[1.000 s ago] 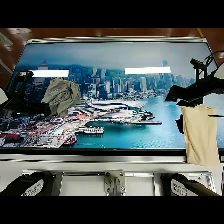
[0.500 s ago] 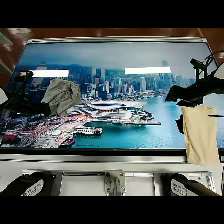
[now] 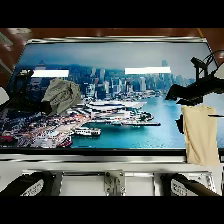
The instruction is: Fold the shirts.
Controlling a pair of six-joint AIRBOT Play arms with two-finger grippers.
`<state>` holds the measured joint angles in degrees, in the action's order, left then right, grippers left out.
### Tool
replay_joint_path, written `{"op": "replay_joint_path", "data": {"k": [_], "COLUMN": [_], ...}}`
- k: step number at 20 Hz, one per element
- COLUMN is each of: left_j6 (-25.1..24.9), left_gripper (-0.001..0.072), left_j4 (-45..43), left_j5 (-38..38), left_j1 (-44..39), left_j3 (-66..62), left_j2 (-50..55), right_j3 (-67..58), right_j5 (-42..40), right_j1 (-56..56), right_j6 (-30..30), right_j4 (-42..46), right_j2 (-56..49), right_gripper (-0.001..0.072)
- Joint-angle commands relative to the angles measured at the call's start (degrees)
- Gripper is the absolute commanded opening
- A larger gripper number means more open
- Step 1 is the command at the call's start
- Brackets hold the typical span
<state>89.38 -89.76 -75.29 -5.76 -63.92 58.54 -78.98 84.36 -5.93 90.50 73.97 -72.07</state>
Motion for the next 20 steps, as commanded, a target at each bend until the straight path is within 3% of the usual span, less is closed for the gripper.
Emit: {"op": "replay_joint_path", "data": {"k": [1,4,7,12,16,18,20], "left_j6": [1.3,1.3,1.4,1.3,2.1,1.4,-0.4], "left_gripper": [0.0716,0.0717,0.0719,0.0720,0.0709,0.0051,0.0036], "left_j4": [0.0,-1.9,-4.2,-0.6,3.9,4.4,4.3], "left_j5": [3.6,10.0,11.4,0.6,-0.2,-1.1,-1.1], "left_j1": [0.1,0.4,2.6,5.9,6.1,6.4,6.3], "left_j3": [0.2,-3.7,-15.8,-37.0,-40.0,-40.3,-41.9], "left_j2": [2.6,12.0,27.6,50.8,56.5,55.6,52.5], "right_j3": [0.0,0.0,0.0,0.0,0.0,0.0,0.0], "right_j5": [0.5,-0.4,-1.7,-2.6,-4.0,-4.0,-4.2], "right_j1": [0.0,0.0,0.0,0.0,0.0,0.0,0.0], "right_j6": [-2.1,-3.3,-3.3,-3.3,-2.6,-2.7,-2.7], "right_j4": [0.0,0.0,0.0,0.0,0.0,0.0,0.1], "right_j2": [0.0,0.0,0.0,0.0,0.0,0.0,0.0], "right_gripper": [0.0643,0.0642,0.0642,0.0643,0.0642,0.0643,0.0642]}}
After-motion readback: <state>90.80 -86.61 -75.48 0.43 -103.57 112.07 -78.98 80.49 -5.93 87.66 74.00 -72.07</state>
